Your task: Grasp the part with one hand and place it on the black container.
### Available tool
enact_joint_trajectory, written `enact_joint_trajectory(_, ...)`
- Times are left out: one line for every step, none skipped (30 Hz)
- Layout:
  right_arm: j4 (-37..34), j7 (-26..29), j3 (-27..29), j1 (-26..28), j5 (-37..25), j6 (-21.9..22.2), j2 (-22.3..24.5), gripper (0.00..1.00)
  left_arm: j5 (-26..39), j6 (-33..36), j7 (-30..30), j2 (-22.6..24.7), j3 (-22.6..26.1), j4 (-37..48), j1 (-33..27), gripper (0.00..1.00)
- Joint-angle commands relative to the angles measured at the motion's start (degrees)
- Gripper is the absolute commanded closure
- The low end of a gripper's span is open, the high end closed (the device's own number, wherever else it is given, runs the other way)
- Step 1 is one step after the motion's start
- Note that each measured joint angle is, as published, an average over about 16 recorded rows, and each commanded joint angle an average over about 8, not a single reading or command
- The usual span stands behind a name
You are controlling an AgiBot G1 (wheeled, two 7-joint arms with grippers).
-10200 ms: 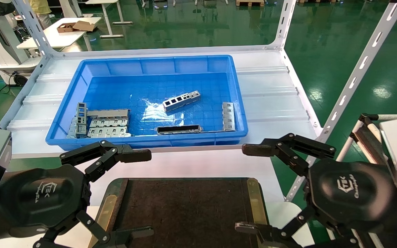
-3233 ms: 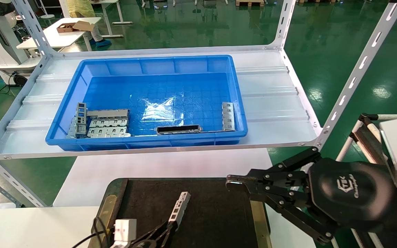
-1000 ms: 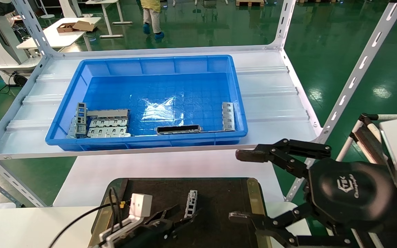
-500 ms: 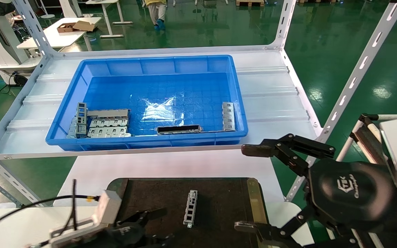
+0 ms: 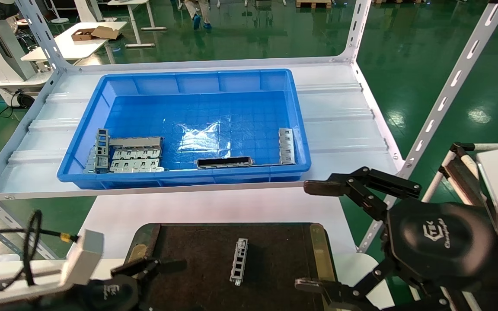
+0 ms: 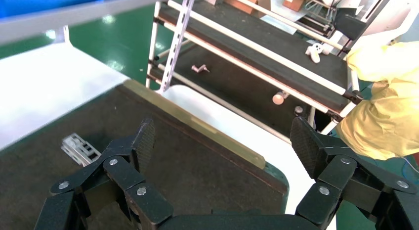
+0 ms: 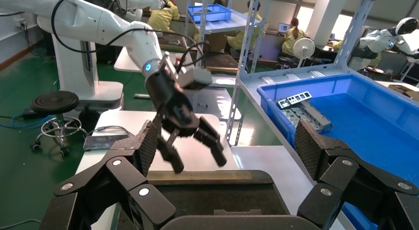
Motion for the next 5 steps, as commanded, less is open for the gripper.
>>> enact_joint_trajectory(0.00,0.00,-0.01,0.00,0.01,0.00,0.00,0.00,-0.27,2.67,0.14,-0.95,-0.41,0.70,-1.40,0.00)
enact_joint_trajectory(0.00,-0.01,-0.01,0.00,0.01,0.01,0.01,0.00,-0.40,3.35,0.03,-1.24,-0.52,0.79,-1.75,0.00)
enact_joint_trajectory(0.00,-0.01,-0.01,0.00,0.01,0.01,0.01,0.00,-0.46,3.71,-0.01,-1.39,-0.57,0.84,-1.94,0.00)
enact_joint_trajectory(0.00,-0.01,-0.02,0.00,0.01,0.01,0.01,0.00,-0.52,4.05,-0.06,-1.54,-0.62,0.87,-2.11,0.00)
enact_joint_trajectory(0.00,-0.01,-0.02,0.00,0.01,0.01,0.01,0.00,-0.58,4.38,-0.14,-1.70,-0.66,0.90,-2.27,0.00)
